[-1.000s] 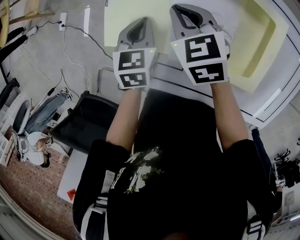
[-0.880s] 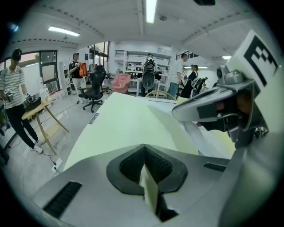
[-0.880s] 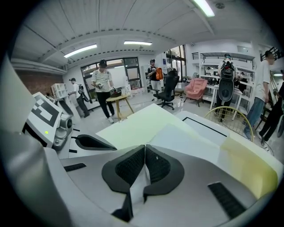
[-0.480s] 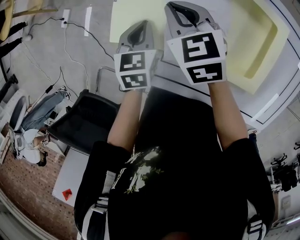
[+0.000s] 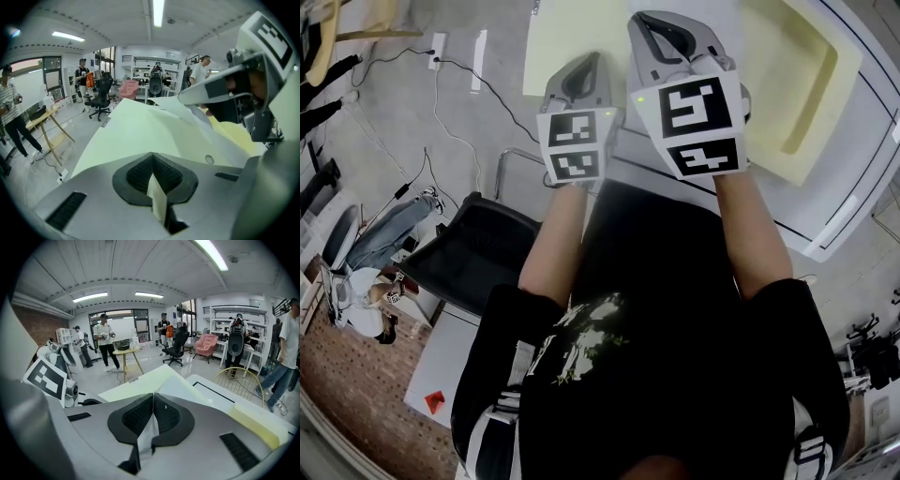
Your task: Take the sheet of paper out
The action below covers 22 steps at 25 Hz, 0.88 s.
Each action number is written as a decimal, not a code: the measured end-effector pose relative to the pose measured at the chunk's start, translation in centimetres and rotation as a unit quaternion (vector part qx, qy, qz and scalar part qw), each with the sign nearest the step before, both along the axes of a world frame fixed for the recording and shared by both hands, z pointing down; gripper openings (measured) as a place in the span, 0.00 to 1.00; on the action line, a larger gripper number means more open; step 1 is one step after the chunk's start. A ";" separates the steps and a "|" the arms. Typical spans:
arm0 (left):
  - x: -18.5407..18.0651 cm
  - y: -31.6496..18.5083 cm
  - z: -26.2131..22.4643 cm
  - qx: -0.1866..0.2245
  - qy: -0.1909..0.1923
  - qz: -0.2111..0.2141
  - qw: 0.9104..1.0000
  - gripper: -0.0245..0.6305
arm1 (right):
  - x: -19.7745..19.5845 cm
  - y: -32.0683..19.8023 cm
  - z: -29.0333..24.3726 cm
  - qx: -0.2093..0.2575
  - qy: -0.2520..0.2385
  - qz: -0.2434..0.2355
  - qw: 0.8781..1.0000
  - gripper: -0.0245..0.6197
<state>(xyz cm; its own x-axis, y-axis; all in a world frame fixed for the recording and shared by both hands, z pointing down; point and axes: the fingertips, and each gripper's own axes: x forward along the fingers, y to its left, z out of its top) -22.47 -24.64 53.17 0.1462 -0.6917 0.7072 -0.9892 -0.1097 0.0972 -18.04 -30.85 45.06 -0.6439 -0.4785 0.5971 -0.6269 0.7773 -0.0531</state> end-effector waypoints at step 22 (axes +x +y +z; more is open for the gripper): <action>2.4 1.3 -3.2 0.046 0.010 0.095 0.994 0.02 | 1.6 2.6 -7.7 0.080 -0.006 0.080 0.994 0.05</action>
